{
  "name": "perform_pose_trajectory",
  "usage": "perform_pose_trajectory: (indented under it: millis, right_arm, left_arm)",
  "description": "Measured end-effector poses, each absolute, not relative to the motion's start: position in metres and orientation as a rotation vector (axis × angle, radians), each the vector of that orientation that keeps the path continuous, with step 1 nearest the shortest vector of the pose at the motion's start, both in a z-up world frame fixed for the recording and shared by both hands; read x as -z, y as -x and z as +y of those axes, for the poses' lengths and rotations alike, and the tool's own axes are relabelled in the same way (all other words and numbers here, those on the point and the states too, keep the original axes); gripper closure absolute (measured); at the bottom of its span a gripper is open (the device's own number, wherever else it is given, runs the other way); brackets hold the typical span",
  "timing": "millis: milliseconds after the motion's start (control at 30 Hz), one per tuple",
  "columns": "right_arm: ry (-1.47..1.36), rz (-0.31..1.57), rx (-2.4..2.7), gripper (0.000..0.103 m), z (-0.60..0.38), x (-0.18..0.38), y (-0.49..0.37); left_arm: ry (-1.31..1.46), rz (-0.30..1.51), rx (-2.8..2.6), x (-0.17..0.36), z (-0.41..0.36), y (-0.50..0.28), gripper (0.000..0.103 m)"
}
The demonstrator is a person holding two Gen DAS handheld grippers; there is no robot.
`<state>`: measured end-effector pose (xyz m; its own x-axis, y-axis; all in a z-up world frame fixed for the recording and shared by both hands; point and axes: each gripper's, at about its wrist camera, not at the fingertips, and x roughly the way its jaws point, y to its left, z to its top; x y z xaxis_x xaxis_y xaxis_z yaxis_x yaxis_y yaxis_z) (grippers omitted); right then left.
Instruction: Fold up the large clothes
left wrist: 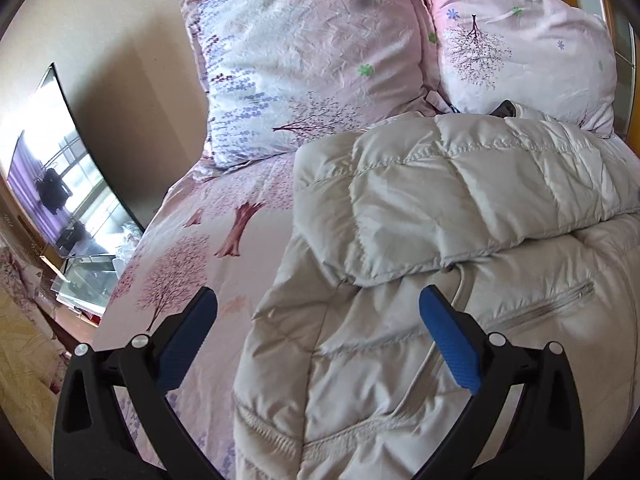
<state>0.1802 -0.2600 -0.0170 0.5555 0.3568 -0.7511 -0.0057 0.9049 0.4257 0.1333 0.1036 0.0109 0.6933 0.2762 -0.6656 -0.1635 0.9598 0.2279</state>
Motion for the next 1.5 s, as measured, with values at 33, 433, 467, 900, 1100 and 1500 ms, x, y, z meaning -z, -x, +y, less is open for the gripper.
perform_pose_trajectory:
  millis: [33, 433, 467, 900, 1100, 1500]
  right_arm:
    - [-0.421, 0.956, -0.220, 0.036, -0.273, 0.016, -0.170]
    - [-0.630, 0.955, -0.105, 0.028, -0.403, 0.053, -0.065]
    - [-0.644, 0.961, -0.111, 0.028, -0.408, 0.056, -0.061]
    - [-0.812, 1.007, -0.286, 0.028, -0.409, 0.100, -0.027]
    - [-0.807, 1.008, -0.345, 0.034, -0.404, 0.103, -0.023]
    - [-0.868, 0.989, -0.467, 0.080, -0.385, 0.115, -0.019]
  left_arm:
    - [-0.157, 0.765, -0.253, -0.011, 0.106, -0.130, 0.002]
    - [0.056, 0.813, -0.122, 0.001, 0.169, -0.044, 0.002]
    - [0.076, 0.824, -0.108, 0.004, 0.175, -0.037, 0.002]
    - [0.546, 0.941, 0.195, 0.055, 0.203, -0.012, 0.031]
    - [0.593, 0.943, 0.257, 0.061, 0.193, -0.011, 0.034]
    - [0.615, 0.924, 0.271, 0.065, 0.184, -0.006, 0.066]
